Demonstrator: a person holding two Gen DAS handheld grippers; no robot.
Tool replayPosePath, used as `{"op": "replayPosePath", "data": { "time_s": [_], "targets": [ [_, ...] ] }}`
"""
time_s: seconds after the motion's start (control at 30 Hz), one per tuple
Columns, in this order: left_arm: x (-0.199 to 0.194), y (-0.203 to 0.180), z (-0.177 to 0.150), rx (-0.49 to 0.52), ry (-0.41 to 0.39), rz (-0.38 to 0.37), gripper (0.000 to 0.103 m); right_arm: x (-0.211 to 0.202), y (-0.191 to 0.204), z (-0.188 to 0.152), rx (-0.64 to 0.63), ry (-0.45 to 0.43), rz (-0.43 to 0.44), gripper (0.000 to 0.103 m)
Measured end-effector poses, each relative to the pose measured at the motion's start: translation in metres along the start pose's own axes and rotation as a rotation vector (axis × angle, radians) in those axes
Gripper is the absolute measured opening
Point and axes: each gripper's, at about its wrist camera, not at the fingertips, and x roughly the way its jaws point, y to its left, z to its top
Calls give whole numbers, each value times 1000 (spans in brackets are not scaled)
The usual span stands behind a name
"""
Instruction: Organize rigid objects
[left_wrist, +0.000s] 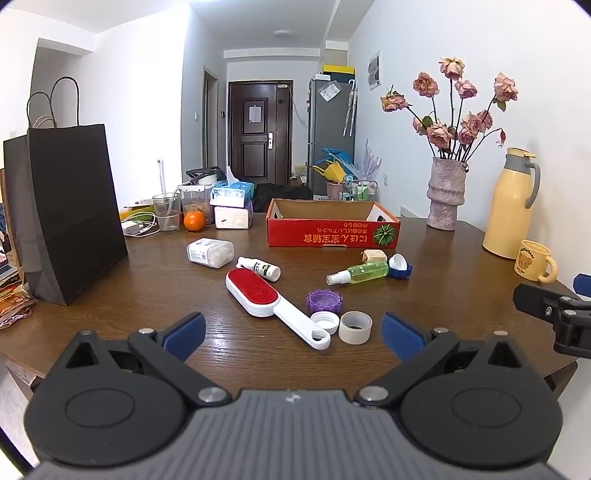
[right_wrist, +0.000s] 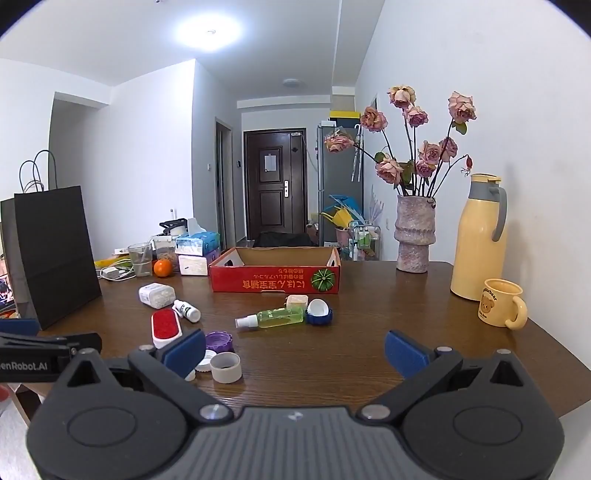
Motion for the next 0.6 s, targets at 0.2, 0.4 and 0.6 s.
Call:
{"op": "replayPosePath", "data": {
  "time_s": [0.2, 0.4, 0.6],
  "targets": [
    [0, 0, 0, 0, 0, -1, 103, -2, 6, 2, 3, 8, -6, 103],
    [-1, -1, 0, 1, 0, 0, 103, -2, 7, 2, 3, 8, -7, 103],
    [-1, -1, 0, 1, -1, -1, 103, -1, 9, 1, 2, 9, -9, 103]
  ]
}}
